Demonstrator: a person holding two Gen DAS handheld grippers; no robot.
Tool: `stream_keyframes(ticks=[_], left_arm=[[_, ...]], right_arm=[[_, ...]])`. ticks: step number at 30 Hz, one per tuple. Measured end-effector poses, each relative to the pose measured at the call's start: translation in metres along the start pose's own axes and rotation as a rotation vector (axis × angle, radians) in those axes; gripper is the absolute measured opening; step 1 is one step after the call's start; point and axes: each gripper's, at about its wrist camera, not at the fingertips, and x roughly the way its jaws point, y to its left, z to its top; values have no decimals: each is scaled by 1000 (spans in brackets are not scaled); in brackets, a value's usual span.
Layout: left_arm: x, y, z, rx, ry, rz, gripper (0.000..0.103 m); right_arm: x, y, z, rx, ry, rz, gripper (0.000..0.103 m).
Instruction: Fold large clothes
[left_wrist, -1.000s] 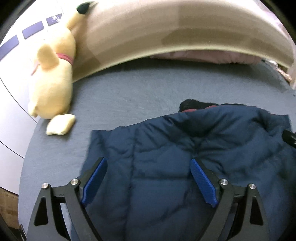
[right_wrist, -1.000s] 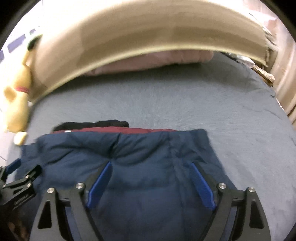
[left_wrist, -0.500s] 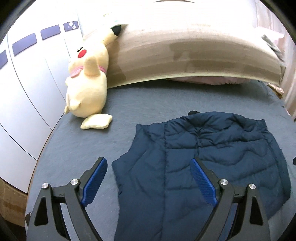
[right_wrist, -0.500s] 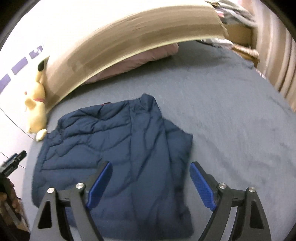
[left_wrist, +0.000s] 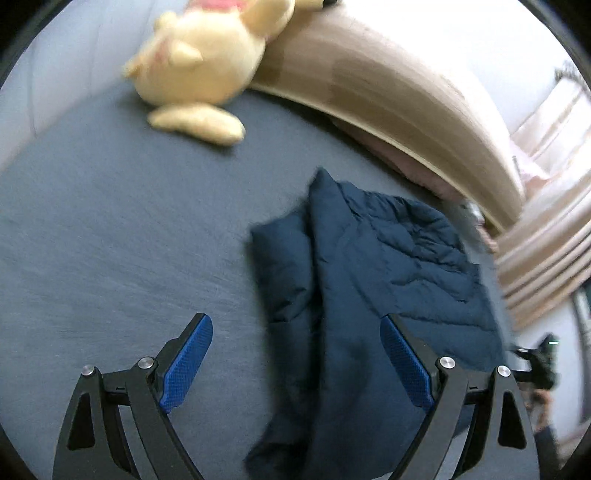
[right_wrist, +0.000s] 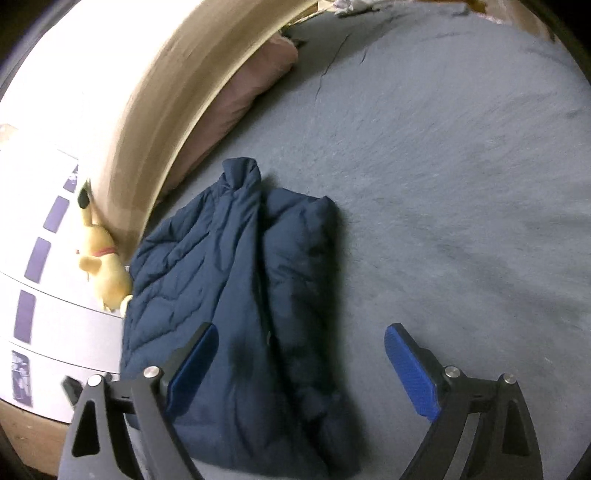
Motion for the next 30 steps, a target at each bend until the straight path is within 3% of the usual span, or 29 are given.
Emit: stream_keyframes(ticks=[3, 6, 9, 10, 11, 12, 15, 16, 19, 24, 30], left_arm=[[19, -8, 2, 17, 38, -53, 92], [43, -20, -2, 51, 134, -82, 92], [60, -31, -9, 101, 151, -14, 91], [63, -32, -9, 97, 149, -8, 85], [65, -34, -9, 96, 158, -6, 79], [66, -37, -9, 95, 169, -11, 66], [63, -52, -7, 113, 178, 20, 39], [59, -55, -5, 108, 170, 36, 29], [41, -69, 3, 130, 155, 47, 20], [-11, -97, 9, 173, 82, 35, 17], [-81, -116, -34, 240, 32, 23, 17]], right_arm=[[23, 1, 5, 30, 55, 60, 93], [44, 17, 7, -25, 108, 119, 93], [62, 31, 5, -90, 139, 33, 86], [64, 36, 5, -109, 141, 7, 83], [66, 42, 5, -126, 150, -10, 68], [68, 48, 5, -140, 168, 0, 49], [64, 80, 0, -231, 158, -66, 30], [60, 88, -2, -245, 147, -83, 28], [42, 111, -5, -284, 117, -98, 24], [-11, 163, -17, -398, 69, -82, 20], [-70, 172, -59, -434, 37, -49, 20]])
